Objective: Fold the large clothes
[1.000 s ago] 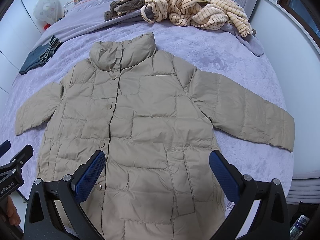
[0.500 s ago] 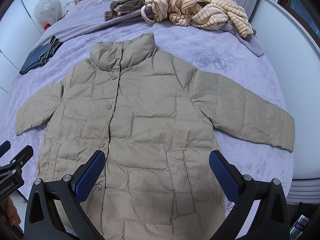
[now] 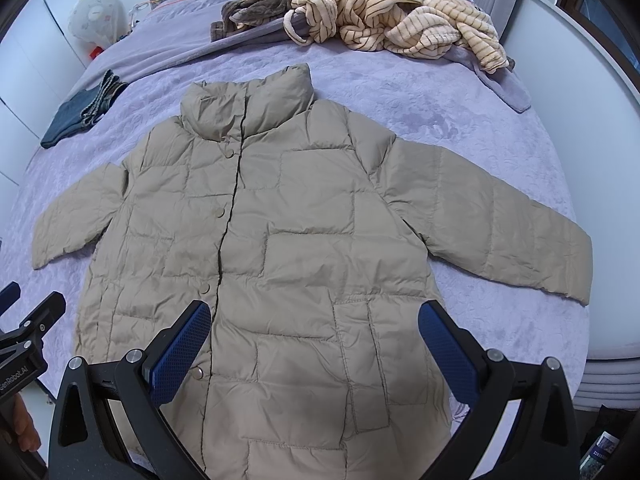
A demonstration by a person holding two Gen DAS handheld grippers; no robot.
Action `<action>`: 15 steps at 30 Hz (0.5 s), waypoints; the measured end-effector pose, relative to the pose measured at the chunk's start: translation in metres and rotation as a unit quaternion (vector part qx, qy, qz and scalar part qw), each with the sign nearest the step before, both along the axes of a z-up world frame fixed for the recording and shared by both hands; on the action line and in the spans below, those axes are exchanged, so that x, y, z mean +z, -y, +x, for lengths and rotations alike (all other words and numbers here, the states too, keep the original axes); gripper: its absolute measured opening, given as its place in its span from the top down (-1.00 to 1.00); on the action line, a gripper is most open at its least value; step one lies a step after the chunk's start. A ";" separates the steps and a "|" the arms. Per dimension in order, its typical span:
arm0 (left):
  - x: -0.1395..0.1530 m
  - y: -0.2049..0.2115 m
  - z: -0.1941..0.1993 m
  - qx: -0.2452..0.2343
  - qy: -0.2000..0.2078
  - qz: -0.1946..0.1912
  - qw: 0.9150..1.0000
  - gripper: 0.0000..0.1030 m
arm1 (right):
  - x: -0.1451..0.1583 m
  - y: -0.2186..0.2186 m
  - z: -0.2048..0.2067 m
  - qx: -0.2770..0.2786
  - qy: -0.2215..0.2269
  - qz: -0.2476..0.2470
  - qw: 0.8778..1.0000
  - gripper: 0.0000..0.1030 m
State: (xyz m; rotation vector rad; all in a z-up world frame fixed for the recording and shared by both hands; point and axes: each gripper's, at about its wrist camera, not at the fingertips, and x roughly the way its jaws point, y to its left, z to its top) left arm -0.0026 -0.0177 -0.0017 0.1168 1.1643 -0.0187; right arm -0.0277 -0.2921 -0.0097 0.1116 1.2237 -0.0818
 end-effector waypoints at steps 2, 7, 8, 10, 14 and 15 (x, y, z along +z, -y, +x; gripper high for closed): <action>0.001 0.001 -0.001 0.000 0.000 0.001 1.000 -1.00 | 0.000 0.000 0.000 0.000 0.000 0.001 1.000 -1.00; 0.001 -0.001 -0.002 -0.001 0.000 0.001 1.000 -1.00 | 0.000 0.000 0.000 0.000 0.000 -0.001 1.000 -1.00; 0.001 -0.001 -0.002 -0.001 0.000 0.001 1.000 -1.00 | 0.000 0.000 0.000 0.000 0.000 -0.001 1.000 -1.00; 0.003 0.003 -0.003 0.000 0.000 0.001 1.000 -1.00 | 0.000 -0.001 0.000 0.000 0.000 -0.001 1.000 -1.00; 0.005 0.003 -0.005 -0.006 0.000 -0.002 1.000 -1.00 | 0.000 -0.001 0.000 0.000 -0.001 -0.002 1.000 -1.00; 0.005 0.001 -0.005 -0.007 0.000 -0.004 1.000 -1.00 | 0.000 -0.001 0.000 -0.001 -0.001 -0.002 1.000 -1.00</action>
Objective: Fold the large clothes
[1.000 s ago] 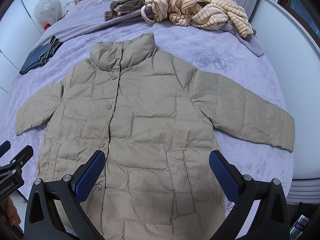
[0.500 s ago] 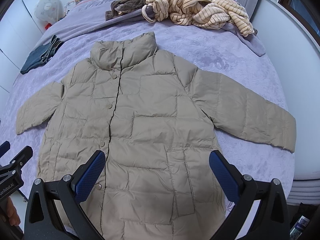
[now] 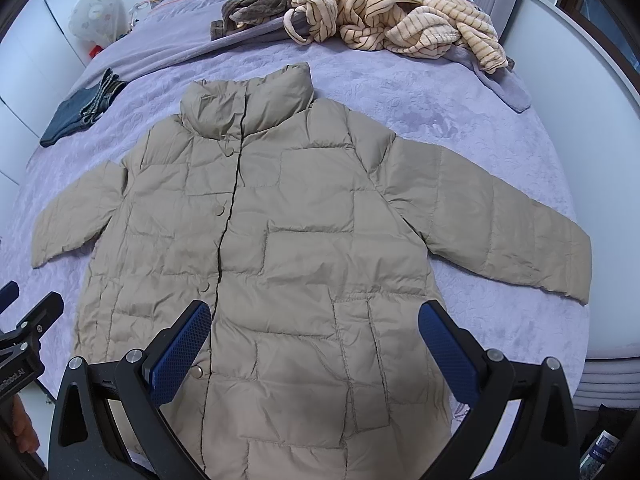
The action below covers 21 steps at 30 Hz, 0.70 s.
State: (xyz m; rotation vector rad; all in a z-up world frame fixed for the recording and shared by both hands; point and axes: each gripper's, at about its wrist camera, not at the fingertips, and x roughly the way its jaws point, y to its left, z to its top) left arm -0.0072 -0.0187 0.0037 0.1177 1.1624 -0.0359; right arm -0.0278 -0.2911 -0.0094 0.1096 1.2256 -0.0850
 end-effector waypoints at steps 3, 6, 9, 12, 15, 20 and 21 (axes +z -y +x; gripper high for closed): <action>-0.001 -0.003 0.001 -0.004 -0.002 -0.005 1.000 -1.00 | 0.001 -0.001 0.000 -0.003 -0.002 0.003 1.000 -1.00; -0.002 -0.005 0.005 -0.007 -0.006 -0.008 1.000 -1.00 | 0.000 -0.003 0.000 -0.010 -0.006 0.008 1.000 -1.00; -0.005 -0.011 0.009 -0.008 -0.009 -0.017 1.000 -1.00 | -0.003 -0.009 -0.002 -0.020 -0.013 0.015 1.000 -1.00; -0.014 -0.019 0.016 -0.017 -0.020 -0.035 0.999 -1.00 | -0.009 -0.014 -0.001 -0.033 -0.019 0.030 0.999 -1.00; -0.026 -0.028 0.022 -0.025 -0.035 -0.056 0.998 -1.00 | -0.015 -0.017 -0.001 -0.050 -0.019 0.056 0.997 -1.00; -0.051 -0.054 0.036 -0.020 -0.059 -0.091 0.994 -1.00 | -0.028 -0.039 0.005 -0.059 -0.021 0.103 0.993 -1.00; -0.055 -0.060 0.039 -0.017 -0.062 -0.096 0.993 -1.00 | -0.031 -0.047 0.007 -0.058 -0.021 0.107 0.992 -1.00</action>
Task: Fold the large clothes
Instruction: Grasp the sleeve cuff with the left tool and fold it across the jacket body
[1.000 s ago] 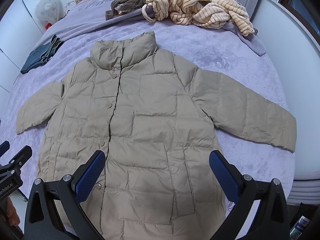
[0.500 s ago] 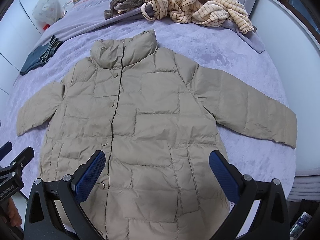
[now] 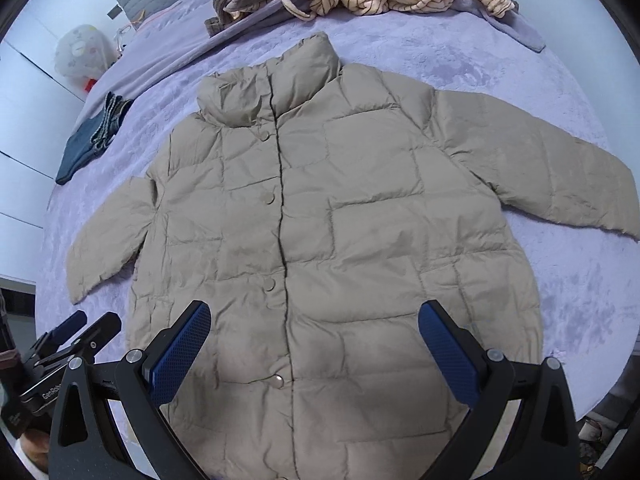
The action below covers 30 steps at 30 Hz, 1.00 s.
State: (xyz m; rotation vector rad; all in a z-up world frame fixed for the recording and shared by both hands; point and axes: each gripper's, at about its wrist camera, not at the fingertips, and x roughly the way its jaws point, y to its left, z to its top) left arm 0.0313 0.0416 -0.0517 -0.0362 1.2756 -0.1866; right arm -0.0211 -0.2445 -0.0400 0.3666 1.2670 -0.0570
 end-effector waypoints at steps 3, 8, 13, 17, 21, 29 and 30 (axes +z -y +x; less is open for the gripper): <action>-0.015 -0.029 0.012 0.019 -0.008 -0.013 1.000 -1.00 | -0.008 -0.030 0.006 0.013 0.002 0.018 1.000 -1.00; -0.042 -0.092 0.034 0.067 -0.021 -0.047 0.996 -1.00 | -0.032 -0.086 0.017 0.036 -0.043 0.040 0.998 -1.00; -0.080 -0.178 0.056 0.156 -0.029 -0.150 0.976 -1.00 | -0.055 -0.140 0.022 0.067 -0.073 0.057 0.994 -1.00; -0.118 -0.240 0.071 0.239 -0.037 -0.203 0.949 -1.00 | -0.070 -0.165 0.025 0.087 -0.090 0.050 0.991 -1.00; -0.157 -0.285 0.092 0.304 -0.042 -0.220 0.926 -1.00 | -0.082 -0.178 0.032 0.085 -0.100 0.040 0.991 -1.00; -0.164 -0.319 0.148 0.325 0.011 -0.178 0.929 0.03 | -0.087 -0.195 0.059 0.078 -0.083 0.043 0.993 -1.00; -0.163 -0.321 0.153 0.321 0.014 -0.187 0.928 0.60 | -0.087 -0.199 0.065 0.076 -0.078 0.047 0.993 -1.00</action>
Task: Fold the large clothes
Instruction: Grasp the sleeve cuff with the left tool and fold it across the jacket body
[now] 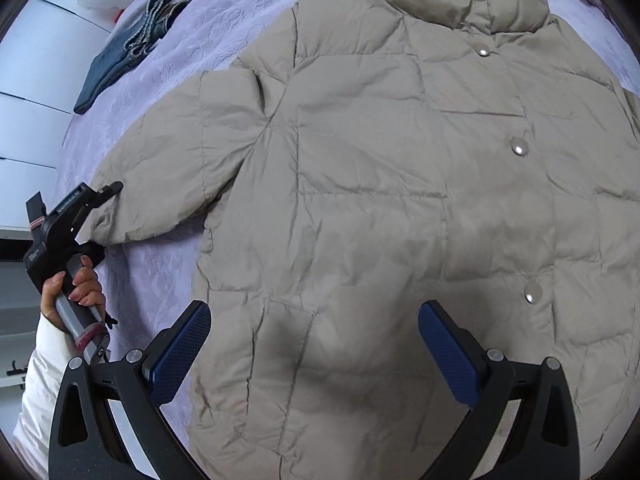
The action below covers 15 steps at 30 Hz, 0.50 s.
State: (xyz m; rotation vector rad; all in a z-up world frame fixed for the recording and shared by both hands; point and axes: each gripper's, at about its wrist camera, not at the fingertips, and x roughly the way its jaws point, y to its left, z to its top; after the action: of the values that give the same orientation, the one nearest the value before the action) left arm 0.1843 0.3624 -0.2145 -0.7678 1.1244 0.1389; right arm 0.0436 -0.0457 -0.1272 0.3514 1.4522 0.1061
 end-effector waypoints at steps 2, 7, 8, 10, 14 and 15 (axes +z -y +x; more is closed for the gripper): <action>0.005 -0.006 0.007 0.001 0.018 -0.026 0.999 0.83 | -0.002 -0.007 0.010 -0.006 0.006 0.010 1.000 -1.00; 0.064 0.011 0.003 -0.057 0.080 0.081 0.992 0.83 | -0.004 -0.021 0.034 -0.034 0.056 0.063 0.996 -0.11; 0.076 0.016 0.002 -0.070 0.093 0.097 0.988 0.83 | -0.007 -0.025 0.041 -0.036 0.063 0.079 0.994 0.27; 0.103 0.028 0.000 -0.098 0.121 0.128 0.979 0.83 | -0.016 -0.033 0.054 -0.046 0.064 0.103 0.992 0.63; 0.148 0.059 -0.013 -0.150 0.176 0.175 0.957 0.83 | -0.038 -0.052 0.079 -0.044 0.069 0.129 0.988 0.63; 0.158 0.071 -0.014 -0.167 0.189 0.182 0.951 0.83 | -0.048 -0.058 0.084 -0.041 0.061 0.134 0.988 0.64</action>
State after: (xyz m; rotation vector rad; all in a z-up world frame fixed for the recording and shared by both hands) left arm 0.1701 0.2912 -0.0564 -0.2514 0.8144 -0.0844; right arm 0.1278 0.0120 -0.1748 0.6140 1.3017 0.2535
